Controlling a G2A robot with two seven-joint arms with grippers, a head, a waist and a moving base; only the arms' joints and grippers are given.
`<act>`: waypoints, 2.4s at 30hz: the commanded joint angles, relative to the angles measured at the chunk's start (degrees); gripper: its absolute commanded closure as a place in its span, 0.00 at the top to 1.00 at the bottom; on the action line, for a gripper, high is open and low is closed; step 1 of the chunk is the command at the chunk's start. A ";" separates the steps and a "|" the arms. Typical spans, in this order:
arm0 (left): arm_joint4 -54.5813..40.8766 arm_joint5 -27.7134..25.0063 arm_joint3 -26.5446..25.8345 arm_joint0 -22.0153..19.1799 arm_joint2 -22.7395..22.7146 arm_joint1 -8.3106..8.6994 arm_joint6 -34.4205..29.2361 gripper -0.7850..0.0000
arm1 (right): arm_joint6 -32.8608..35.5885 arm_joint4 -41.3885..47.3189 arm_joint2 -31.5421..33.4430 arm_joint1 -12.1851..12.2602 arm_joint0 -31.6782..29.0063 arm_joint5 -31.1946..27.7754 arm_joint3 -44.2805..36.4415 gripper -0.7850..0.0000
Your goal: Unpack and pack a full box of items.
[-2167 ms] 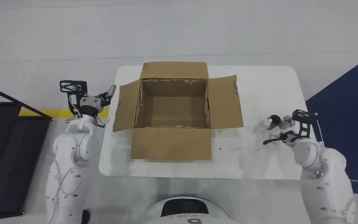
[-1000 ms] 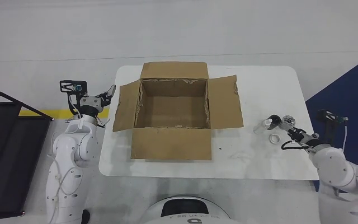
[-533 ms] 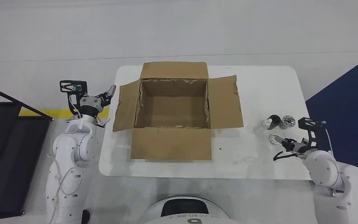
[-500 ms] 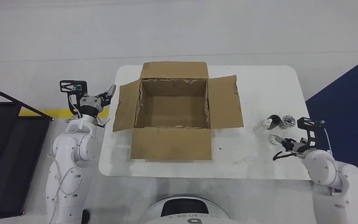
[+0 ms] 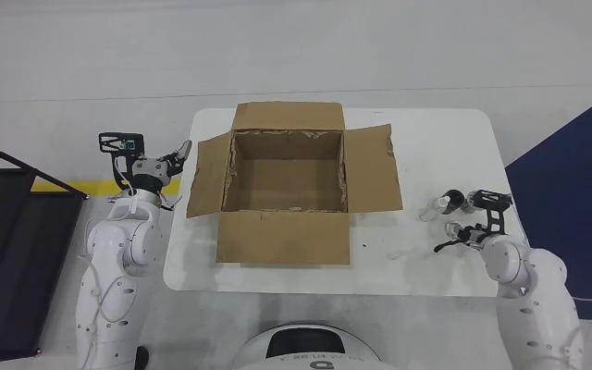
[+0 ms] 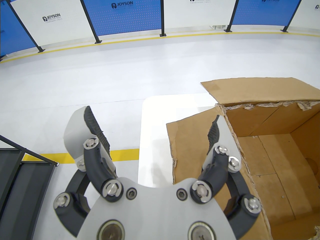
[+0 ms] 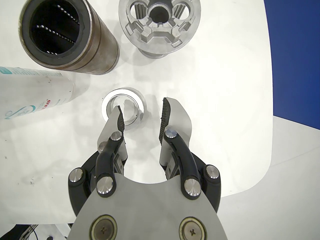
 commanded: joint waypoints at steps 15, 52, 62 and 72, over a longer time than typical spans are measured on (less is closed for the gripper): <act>0.00 0.00 0.00 0.00 0.00 0.00 0.00 1.00 | -0.13 -1.97 -3.20 -0.14 2.90 0.40 3.79 0.00; 0.00 0.00 0.00 0.00 0.00 0.00 0.00 1.00 | 8.59 58.30 24.67 0.58 -9.26 -19.08 -2.36 0.00; 0.00 0.00 0.00 0.00 0.00 0.00 0.00 1.00 | 4.94 64.80 16.95 0.36 -5.77 -20.36 -7.99 0.00; 0.00 0.00 0.00 0.00 0.00 0.00 0.00 1.00 | 6.67 63.76 -3.73 0.82 4.21 -17.72 -20.95 0.00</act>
